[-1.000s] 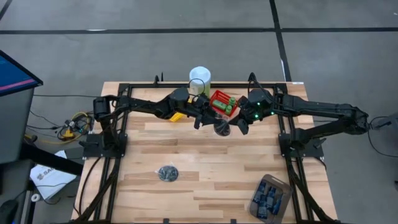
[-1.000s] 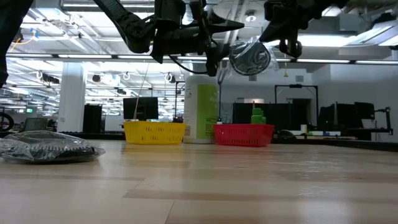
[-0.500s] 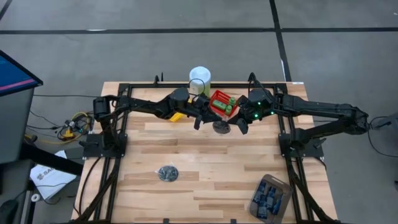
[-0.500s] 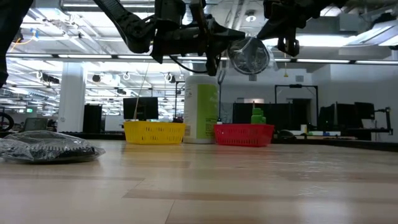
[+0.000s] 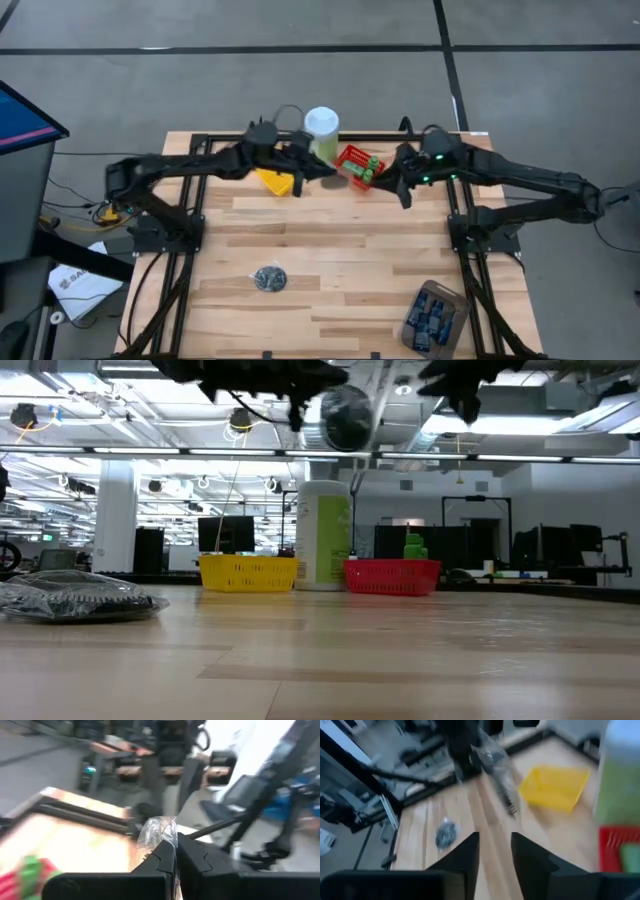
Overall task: Pick & Place Travel size toiletries
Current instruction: Put the black hairbrush in the yellow bin
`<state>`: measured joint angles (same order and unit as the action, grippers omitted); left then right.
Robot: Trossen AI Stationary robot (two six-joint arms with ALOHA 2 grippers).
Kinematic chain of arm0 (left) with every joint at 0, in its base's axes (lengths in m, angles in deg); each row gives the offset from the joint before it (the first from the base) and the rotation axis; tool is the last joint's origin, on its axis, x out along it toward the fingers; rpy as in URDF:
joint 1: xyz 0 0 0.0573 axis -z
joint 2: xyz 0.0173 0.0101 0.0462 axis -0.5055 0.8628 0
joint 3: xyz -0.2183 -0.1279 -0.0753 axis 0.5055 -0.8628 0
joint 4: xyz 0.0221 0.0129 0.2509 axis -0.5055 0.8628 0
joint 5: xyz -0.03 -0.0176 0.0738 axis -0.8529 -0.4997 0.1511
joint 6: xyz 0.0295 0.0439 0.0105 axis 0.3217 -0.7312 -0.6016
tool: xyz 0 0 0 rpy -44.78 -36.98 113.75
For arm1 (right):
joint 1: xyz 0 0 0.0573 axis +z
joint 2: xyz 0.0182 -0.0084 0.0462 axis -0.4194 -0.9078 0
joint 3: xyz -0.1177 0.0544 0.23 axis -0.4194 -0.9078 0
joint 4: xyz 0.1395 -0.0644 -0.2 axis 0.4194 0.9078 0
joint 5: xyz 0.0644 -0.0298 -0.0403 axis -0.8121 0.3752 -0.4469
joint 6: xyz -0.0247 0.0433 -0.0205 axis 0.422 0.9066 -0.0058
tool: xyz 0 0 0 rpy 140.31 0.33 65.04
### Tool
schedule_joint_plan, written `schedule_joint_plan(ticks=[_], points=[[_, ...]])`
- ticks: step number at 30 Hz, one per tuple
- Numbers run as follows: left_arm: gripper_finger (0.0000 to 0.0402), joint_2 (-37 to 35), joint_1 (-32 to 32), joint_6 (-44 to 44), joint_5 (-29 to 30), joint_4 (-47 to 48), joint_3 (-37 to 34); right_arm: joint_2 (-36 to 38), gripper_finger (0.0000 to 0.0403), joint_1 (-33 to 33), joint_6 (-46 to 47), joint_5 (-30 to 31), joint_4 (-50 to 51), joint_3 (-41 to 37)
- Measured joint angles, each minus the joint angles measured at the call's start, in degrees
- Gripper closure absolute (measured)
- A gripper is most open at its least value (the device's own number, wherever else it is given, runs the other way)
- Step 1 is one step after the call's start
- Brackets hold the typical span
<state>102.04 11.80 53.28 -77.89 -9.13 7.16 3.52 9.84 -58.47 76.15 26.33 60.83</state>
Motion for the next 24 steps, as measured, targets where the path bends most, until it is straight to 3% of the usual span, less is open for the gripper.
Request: schedule_joint_plan(ticks=[5, 9, 12, 17, 24], points=[[0.0401, -8.4, -1.1, -7.5, 9.4, 15.7, 0.0, 6.5, 0.0265, -3.1, -2.3, 0.1, -2.4, 0.0], [0.0401, -12.2, -2.2, -11.7, 24.1, 28.9, 0.0, 11.5, 0.0245, -6.2, -2.3, 0.3, -1.4, 0.0], [0.0401, -13.1, -3.3, -13.2, 31.9, 30.8, -2.1, 14.3, 0.0237, -8.4, -2.0, 0.3, -0.4, 0.0], [0.0401, -12.8, -6.9, -10.9, 33.1, 28.5, -10.5, 16.9, 0.0236, -10.2, -1.9, 0.3, 2.0, 0.0], [0.0401, -12.6, -11.7, -8.0, 33.4, 16.9, -19.8, 20.3, 0.0244, -12.1, -1.9, 1.2, 3.2, 0.0]])
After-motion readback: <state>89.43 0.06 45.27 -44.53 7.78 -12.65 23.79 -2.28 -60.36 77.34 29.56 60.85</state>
